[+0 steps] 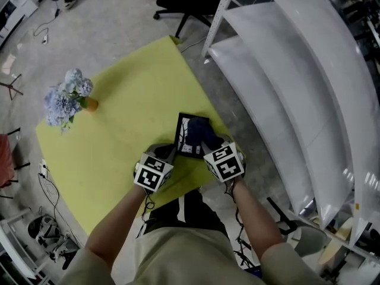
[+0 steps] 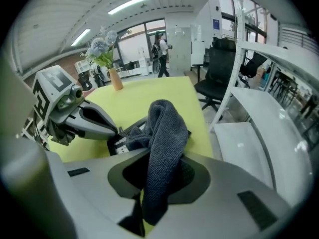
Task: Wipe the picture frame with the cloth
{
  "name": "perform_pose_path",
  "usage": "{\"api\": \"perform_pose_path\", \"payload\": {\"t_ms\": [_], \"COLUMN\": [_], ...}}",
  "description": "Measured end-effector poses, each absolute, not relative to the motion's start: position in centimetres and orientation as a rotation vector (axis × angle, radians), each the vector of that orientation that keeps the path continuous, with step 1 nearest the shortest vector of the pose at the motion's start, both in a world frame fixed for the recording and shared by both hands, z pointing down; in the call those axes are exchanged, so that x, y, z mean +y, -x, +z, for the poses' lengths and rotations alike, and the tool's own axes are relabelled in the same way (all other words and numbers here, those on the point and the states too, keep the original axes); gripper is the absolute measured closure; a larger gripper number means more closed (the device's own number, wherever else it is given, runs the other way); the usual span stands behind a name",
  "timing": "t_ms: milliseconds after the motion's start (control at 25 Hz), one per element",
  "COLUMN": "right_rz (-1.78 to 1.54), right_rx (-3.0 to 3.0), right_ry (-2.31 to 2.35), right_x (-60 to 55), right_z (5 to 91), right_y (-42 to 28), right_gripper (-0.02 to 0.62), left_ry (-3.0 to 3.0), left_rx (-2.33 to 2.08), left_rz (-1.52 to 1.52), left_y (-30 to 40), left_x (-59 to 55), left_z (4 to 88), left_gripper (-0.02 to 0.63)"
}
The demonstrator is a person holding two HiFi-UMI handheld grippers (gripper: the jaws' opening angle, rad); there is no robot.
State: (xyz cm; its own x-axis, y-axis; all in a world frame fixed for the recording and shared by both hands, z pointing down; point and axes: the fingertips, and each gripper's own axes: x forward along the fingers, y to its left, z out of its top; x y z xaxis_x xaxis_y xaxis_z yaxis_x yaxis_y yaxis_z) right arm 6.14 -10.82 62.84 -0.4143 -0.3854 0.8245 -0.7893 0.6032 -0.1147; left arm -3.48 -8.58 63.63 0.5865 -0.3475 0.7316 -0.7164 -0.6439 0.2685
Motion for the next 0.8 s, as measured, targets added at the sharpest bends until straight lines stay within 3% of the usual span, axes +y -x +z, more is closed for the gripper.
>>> {"api": "perform_pose_path", "payload": {"t_ms": [200,440,800], "right_rz": [0.559,0.650,0.776], "right_rx": [-2.075,-2.224,-2.230], "right_ry": [-1.074,-1.040,-0.888], "right_x": [-11.9,-11.2,-7.8], "right_z": [59.9,56.2,60.2], "right_y": [-7.6,-4.3,1.4], "right_gripper": [0.520,0.520,0.520], "left_ry": [-2.236,-2.214,-2.217], "left_rx": [-0.837,-0.865,-0.804], "left_rz": [0.912,0.899,0.850], "left_y": [3.9,4.9,4.4], "left_x": [-8.4,-7.9,-6.4], "left_z": [63.8,63.2,63.1], "left_gripper": [0.598,0.598,0.598]}}
